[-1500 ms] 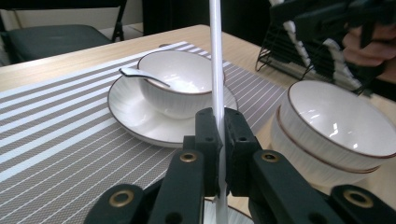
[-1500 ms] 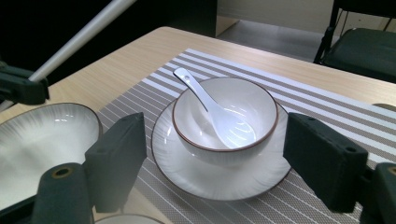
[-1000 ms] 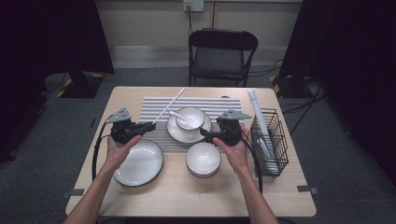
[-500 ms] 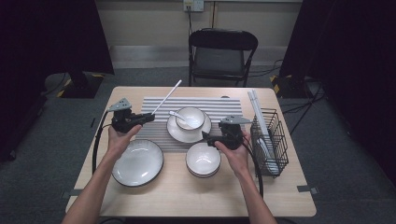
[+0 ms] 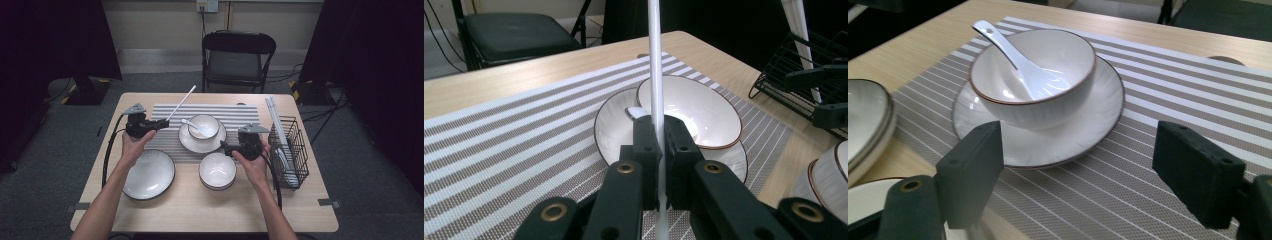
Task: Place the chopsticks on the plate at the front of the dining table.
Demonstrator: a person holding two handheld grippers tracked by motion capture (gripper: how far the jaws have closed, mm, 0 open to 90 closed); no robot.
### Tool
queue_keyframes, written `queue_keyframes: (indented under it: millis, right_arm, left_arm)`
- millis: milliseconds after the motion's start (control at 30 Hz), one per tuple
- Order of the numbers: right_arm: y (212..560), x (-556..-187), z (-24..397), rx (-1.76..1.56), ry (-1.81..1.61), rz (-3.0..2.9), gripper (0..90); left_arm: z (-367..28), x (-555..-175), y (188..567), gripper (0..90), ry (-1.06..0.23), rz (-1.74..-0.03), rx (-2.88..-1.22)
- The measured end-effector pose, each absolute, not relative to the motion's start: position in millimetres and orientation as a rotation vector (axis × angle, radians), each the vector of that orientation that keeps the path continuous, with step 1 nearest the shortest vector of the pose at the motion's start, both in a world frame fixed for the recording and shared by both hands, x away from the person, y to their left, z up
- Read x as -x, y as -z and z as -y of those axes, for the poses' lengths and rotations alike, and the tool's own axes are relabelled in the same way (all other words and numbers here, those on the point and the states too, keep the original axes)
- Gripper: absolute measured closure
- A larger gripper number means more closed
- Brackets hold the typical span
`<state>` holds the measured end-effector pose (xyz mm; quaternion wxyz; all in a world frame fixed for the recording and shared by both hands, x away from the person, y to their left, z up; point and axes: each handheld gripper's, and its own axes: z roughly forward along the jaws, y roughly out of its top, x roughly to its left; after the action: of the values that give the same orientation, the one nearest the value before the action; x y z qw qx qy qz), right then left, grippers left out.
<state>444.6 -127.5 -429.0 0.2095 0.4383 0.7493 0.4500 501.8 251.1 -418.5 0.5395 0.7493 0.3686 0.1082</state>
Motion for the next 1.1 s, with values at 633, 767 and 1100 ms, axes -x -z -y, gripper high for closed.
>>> queue_keyframes:
  millis: [633,767,1100]
  right_arm:
    - [456.1,-452.3,138.3,-1.313,-1.153,-2.087,21.0]
    - [456.8,-452.5,137.3,-1.318,-1.162,-2.084,21.1]
    - [461.3,-456.2,142.8,-1.351,-1.118,-2.069,21.6]
  left_arm:
    - [-256.2,-508.2,437.1,86.2,-0.243,-0.936,-1.825]
    - [-256.2,-509.3,440.4,86.2,-0.243,-0.946,-1.838]
    - [-255.4,-511.6,445.1,86.2,-0.225,-0.96,-1.845]
